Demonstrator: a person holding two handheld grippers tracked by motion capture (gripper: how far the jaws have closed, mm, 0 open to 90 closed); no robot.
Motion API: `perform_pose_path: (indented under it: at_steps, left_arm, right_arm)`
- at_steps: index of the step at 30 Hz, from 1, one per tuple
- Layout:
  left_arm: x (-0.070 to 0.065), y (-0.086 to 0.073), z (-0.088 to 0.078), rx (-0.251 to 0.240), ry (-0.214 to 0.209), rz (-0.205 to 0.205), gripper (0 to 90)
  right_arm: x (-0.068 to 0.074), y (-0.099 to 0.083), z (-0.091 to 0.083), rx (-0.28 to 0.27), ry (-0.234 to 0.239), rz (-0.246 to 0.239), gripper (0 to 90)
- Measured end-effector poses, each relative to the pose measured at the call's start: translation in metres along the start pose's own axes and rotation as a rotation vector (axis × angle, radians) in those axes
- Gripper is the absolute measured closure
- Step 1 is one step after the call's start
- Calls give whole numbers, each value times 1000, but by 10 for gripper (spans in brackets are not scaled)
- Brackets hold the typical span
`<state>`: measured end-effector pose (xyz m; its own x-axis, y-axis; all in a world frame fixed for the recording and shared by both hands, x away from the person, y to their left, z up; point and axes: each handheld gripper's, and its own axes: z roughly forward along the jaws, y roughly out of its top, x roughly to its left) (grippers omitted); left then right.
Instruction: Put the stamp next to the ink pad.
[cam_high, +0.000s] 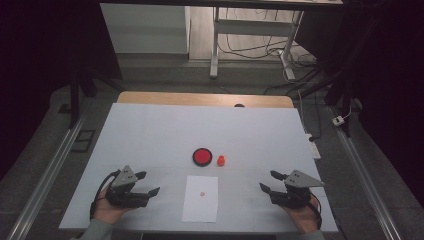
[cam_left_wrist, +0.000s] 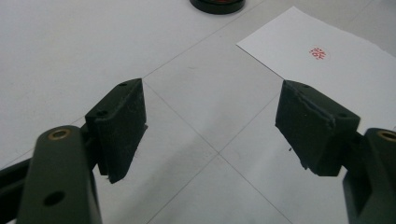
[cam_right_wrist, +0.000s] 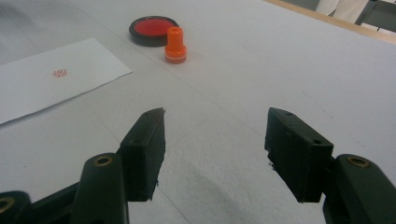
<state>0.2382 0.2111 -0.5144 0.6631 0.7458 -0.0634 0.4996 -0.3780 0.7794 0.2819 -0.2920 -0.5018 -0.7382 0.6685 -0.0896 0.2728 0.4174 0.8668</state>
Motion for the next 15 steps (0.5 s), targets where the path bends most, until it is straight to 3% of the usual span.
perform_pose_path:
  at_steps: [15]
  left_arm:
    - [0,0,0,0,1,2,250]
  right_arm:
    - [1,1,1,2,5,-1,379]
